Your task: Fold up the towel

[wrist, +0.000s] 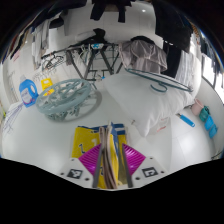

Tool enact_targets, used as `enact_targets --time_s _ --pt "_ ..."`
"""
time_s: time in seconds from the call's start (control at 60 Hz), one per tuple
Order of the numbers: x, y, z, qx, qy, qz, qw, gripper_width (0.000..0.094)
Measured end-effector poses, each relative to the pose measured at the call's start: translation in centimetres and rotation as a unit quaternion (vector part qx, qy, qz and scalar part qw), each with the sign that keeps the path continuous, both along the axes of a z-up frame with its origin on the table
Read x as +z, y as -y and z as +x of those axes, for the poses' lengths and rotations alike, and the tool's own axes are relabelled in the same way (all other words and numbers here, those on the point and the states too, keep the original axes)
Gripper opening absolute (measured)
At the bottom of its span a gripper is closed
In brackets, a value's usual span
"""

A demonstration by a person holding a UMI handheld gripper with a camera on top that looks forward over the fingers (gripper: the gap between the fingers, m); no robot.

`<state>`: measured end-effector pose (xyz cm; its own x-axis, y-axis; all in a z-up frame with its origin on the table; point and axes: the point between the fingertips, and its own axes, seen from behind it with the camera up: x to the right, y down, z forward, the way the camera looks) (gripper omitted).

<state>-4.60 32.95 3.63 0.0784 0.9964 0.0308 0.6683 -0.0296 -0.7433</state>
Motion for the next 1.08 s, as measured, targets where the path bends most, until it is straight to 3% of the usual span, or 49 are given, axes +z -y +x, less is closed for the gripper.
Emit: enact_targets --time_s 0.05,0.1,0.167,0.333,0.5,0.7,0.883,1.0,1.083 --pt "1.2 -1.1 0.4 -0.006 -0.012 0.027 1.000 0.0872" --pt "3.0 -1.8 1.2 -0.004 -0.017 0.049 0.999 0.0784" --pt "5.7 -0.4 3.1 0.019 -0.029 0.052 0.998 0.0867" --pt "13.6 2.1 11.3 0.057 -0.034 0.044 0.997 0.0847" --pt "18.9 3.2 18.2 0.066 -0.036 0.051 0.996 0.0850" --pt "21.7 3.7 20.8 0.040 -0.063 0.042 0.996 0.0849" --pt "22.1 3.5 20.4 0.037 -0.071 0.043 0.996 0.0849" --pt "22.7 2.9 19.7 0.036 -0.078 0.066 0.994 0.0850" --pt "22.4 3.7 19.5 0.041 -0.075 0.055 0.995 0.0850"
